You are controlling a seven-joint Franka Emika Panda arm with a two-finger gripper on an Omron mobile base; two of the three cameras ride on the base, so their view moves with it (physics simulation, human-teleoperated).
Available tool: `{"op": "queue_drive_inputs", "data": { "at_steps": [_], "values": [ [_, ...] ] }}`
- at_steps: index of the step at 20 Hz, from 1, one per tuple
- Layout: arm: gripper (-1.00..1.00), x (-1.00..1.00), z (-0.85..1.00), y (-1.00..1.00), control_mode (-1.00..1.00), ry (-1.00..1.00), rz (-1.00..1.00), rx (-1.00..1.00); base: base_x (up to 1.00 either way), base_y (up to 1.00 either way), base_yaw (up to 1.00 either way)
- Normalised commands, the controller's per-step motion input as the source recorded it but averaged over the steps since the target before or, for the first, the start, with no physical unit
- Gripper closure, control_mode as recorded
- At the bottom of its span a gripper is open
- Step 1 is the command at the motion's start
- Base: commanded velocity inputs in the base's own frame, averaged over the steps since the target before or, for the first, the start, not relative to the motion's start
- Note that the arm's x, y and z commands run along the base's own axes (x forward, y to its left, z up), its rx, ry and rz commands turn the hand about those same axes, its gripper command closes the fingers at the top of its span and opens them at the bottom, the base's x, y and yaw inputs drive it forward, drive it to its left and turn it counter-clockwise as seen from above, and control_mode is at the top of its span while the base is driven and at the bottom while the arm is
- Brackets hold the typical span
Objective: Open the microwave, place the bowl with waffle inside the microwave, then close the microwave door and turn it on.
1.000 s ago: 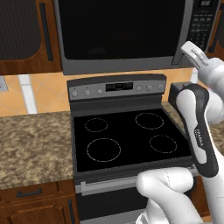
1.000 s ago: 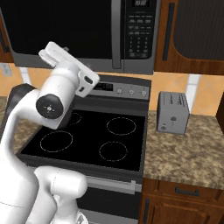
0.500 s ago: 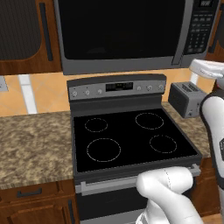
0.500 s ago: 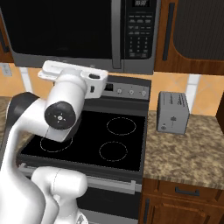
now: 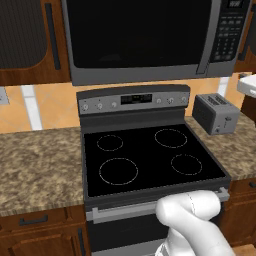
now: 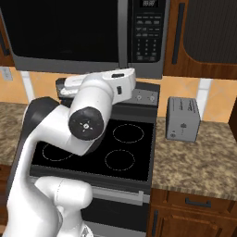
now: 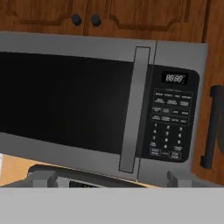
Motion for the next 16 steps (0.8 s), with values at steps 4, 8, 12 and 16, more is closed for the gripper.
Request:
{"op": "queue_drive_inputs", "data": {
  "at_steps": [4, 8, 12, 16],
  "values": [
    [-1.0, 0.0, 0.0, -0.52, -1.0, -0.05, -0.11, -0.13, 0.0, 0.0, 0.0],
    [-1.0, 0.0, -0.12, -0.35, -1.0, -0.07, -0.1, -0.09, 0.0, 0.0, 0.0],
    [-1.0, 0.03, -0.16, 0.0, -1.0, 0.02, -0.01, 0.01, 0.0, 0.0, 0.0],
    [-1.0, 0.4, -0.17, -0.02, -1.0, 0.28, 0.0, 0.2, 0.0, 0.0, 0.0]
  ]
}}
